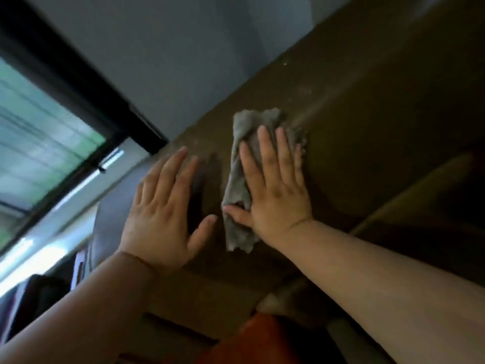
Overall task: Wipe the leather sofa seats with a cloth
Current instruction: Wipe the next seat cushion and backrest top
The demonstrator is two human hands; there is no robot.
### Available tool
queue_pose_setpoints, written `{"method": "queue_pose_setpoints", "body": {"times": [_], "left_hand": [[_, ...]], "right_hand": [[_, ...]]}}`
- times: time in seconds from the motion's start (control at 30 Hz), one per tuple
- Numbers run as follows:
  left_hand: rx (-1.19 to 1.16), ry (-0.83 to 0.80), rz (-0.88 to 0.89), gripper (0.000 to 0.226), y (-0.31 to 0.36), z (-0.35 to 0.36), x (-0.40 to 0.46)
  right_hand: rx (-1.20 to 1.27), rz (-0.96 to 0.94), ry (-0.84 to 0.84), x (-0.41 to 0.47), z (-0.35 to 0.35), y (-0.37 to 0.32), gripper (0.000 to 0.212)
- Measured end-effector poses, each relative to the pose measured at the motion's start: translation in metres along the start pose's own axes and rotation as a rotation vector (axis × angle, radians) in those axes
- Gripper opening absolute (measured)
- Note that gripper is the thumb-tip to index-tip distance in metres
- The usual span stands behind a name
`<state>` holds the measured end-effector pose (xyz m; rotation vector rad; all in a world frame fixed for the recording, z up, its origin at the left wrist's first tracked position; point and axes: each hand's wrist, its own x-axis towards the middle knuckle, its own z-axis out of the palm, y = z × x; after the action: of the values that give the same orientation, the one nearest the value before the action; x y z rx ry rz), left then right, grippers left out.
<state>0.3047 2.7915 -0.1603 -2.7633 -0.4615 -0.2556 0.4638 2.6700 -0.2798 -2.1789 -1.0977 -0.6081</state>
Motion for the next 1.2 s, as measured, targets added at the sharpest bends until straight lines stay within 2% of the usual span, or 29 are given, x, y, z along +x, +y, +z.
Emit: {"method": "queue_pose_setpoints", "body": {"times": [0.1, 0.2, 0.23, 0.3, 0.37, 0.4, 0.43, 0.5, 0.6, 0.67, 0.7, 0.8, 0.87, 0.9, 0.93, 1.0, 1.07, 1.13, 1.2], "left_hand": [[0.071, -0.104, 0.039, 0.098, 0.004, 0.017, 0.02], [0.129, -0.024, 0.061, 0.096, 0.011, 0.031, 0.024], [0.129, 0.014, 0.07, 0.096, 0.012, 0.033, 0.023], [0.118, 0.082, 0.085, 0.096, 0.009, 0.04, 0.021], [0.122, 0.108, 0.105, 0.096, 0.009, 0.045, 0.021], [0.129, 0.112, 0.115, 0.096, 0.009, 0.047, 0.021], [0.139, 0.113, 0.123, 0.096, 0.008, 0.049, 0.02], [0.144, 0.106, 0.136, 0.096, 0.006, 0.048, 0.021], [0.136, 0.047, 0.118, 0.096, 0.006, 0.045, 0.023], [0.139, -0.006, 0.101, 0.095, 0.008, 0.041, 0.025], [0.145, -0.042, 0.098, 0.095, 0.007, 0.038, 0.025], [0.114, -0.145, 0.098, 0.094, 0.008, 0.022, 0.027], [0.044, -0.127, 0.079, 0.094, 0.014, 0.006, 0.036], [-0.013, -0.086, 0.074, 0.093, 0.025, -0.003, 0.048], [-0.066, -0.019, 0.086, 0.091, 0.041, -0.013, 0.066], [-0.126, 0.1, 0.145, 0.087, 0.081, -0.031, 0.115], [-0.148, 0.07, 0.203, 0.084, 0.121, -0.041, 0.167], [-0.11, -0.055, 0.297, 0.083, 0.153, -0.038, 0.213], [-0.098, -0.199, 0.373, 0.081, 0.172, -0.023, 0.241]], "right_hand": [[0.088, -0.091, 0.046, -0.023, 0.012, 0.014, 0.109], [-0.007, -0.064, 0.029, -0.042, 0.032, 0.082, 0.105], [-0.057, 0.03, 0.01, -0.044, 0.035, 0.108, 0.101], [-0.068, 0.375, -0.077, -0.047, 0.03, 0.148, 0.103], [-0.013, 0.669, -0.111, -0.047, 0.025, 0.146, 0.103], [0.015, 0.702, -0.086, -0.042, 0.025, 0.128, 0.102], [0.056, 0.642, -0.059, -0.035, 0.022, 0.101, 0.103], [0.162, 0.374, 0.03, -0.02, 0.014, 0.046, 0.101], [0.219, 0.112, 0.117, -0.008, 0.003, 0.035, 0.095], [0.152, 0.096, 0.104, -0.012, 0.006, 0.065, 0.1], [0.101, 0.15, 0.079, -0.015, 0.008, 0.084, 0.104], [-0.009, 0.503, -0.138, -0.024, 0.004, 0.133, 0.114], [0.04, 0.652, -0.237, -0.012, -0.01, 0.127, 0.121], [0.08, 0.626, -0.205, -0.004, -0.017, 0.115, 0.122], [0.11, 0.493, -0.141, 0.004, -0.023, 0.101, 0.119], [0.123, 0.071, -0.101, 0.018, -0.03, 0.079, 0.106], [0.054, -0.19, -0.109, 0.025, -0.026, 0.087, 0.098], [-0.04, -0.17, -0.063, 0.023, -0.017, 0.12, 0.098], [-0.086, 0.051, -0.061, 0.013, -0.005, 0.163, 0.102]]}}
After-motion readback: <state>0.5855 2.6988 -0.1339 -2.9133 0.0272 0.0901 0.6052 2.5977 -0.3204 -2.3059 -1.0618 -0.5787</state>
